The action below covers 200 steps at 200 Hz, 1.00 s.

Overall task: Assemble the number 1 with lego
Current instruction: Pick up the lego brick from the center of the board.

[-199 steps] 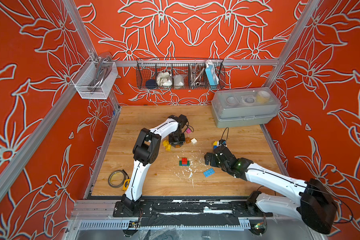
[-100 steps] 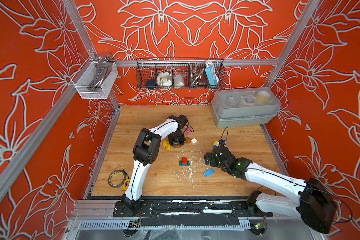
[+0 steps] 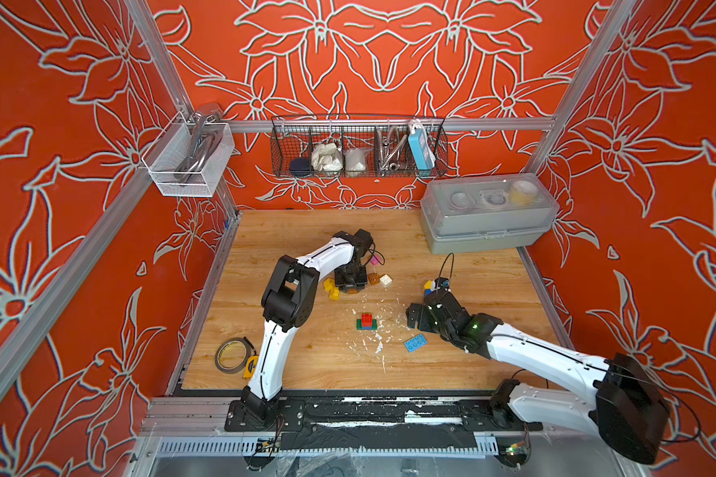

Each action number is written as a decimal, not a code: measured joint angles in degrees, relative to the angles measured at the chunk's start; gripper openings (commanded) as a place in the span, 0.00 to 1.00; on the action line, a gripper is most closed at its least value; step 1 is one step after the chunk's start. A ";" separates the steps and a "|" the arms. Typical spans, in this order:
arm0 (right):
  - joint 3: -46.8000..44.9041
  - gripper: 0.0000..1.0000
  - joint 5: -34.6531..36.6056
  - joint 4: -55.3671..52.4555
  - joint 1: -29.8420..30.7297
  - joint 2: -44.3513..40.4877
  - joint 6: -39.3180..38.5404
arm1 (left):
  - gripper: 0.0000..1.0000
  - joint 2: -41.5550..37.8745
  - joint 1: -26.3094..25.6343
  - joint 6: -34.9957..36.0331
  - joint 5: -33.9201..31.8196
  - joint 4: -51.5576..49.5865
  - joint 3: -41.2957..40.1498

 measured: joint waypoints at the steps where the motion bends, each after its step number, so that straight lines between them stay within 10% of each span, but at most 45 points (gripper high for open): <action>1: 0.00 1.00 0.00 -0.02 0.00 0.00 0.00 | 0.42 -0.04 0.00 0.00 0.00 0.11 -0.09; 200: 0.00 1.00 -0.02 0.00 0.00 0.00 0.00 | 0.32 -2.45 -0.79 0.17 -1.27 4.35 -2.75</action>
